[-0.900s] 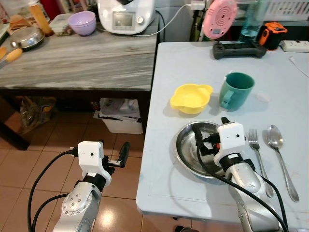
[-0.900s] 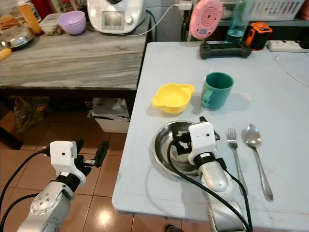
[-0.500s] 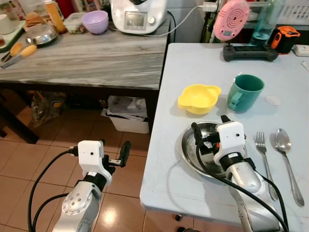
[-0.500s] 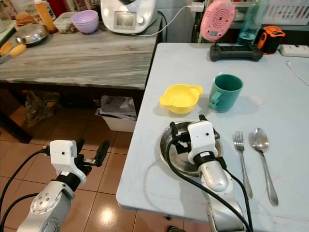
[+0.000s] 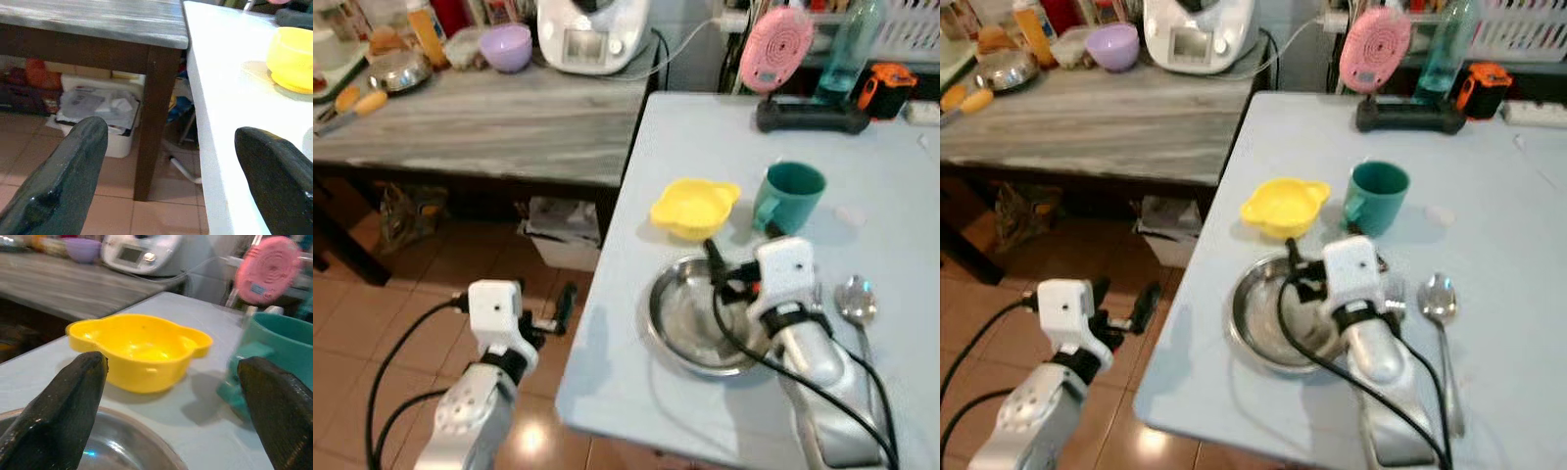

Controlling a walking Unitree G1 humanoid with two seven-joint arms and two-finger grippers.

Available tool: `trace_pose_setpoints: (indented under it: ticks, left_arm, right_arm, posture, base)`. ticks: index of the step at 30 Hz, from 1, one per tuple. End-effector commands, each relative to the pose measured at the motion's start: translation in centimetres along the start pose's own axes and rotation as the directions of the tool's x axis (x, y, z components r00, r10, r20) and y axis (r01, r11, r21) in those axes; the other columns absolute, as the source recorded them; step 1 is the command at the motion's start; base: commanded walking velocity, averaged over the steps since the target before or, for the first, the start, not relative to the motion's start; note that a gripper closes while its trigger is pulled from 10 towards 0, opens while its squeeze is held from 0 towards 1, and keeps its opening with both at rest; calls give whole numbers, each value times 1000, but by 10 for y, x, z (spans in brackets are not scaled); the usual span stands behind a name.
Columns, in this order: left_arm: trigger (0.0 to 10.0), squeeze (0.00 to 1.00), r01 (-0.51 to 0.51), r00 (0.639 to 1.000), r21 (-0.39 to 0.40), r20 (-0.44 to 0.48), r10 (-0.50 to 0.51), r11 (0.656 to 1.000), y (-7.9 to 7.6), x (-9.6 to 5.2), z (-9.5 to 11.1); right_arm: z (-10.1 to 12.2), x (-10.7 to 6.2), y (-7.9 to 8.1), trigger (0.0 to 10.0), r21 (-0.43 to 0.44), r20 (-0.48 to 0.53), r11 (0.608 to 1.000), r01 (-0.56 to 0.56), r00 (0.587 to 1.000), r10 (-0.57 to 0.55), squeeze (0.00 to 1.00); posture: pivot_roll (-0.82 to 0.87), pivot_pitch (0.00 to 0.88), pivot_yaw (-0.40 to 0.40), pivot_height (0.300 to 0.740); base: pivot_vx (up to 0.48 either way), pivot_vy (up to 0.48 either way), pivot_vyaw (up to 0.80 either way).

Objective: Setting the table

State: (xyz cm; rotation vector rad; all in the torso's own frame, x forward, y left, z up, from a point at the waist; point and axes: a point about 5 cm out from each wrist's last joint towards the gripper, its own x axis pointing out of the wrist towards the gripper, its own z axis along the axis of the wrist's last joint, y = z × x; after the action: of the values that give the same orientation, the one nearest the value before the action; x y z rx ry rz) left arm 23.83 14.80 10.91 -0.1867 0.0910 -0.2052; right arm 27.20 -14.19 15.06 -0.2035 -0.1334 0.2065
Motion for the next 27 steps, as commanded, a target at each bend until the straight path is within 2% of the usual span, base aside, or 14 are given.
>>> trace_pose_setpoints:
  ticks: [1,11,18,22,27]
  left_arm:
    - [10000,0,3,1000,0,5,-3,1000,-1,-1,2]
    - [10000,0,-61,998,-3,-1,61,998,6,-2,4]
    - [10000,0,-51,999,6,-3,51,999,5,-1,5]
    - [10000,0,-54,998,12,-36,54,998,4,0,4]
    - [10000,0,-65,997,9,-47,65,998,4,1,4]
  right_arm:
    - [2,-2,-3,10000,-11,8,1000,9,1000,-9,0]
    - [3,-2,-2,10000,-12,9,1000,-1,1000,1,0]
    - [2,-2,-1,10000,-10,7,1000,-5,1000,5,0]
    - [2,-2,-1,10000,-10,7,1000,-5,1000,5,0]
    - [3,-2,-2,10000,-10,10,1000,-2,1000,2,0]
  posture:
    - [-108,124,83,740]
    - [-109,123,83,740]
    - [-105,119,83,740]
    - [-104,117,81,740]
    - [-105,119,80,740]
  base:
    - [0,0,0]
    - [0,0,0]
    - [0,0,0]
    - [0,0,0]
    - [-323,0,0]
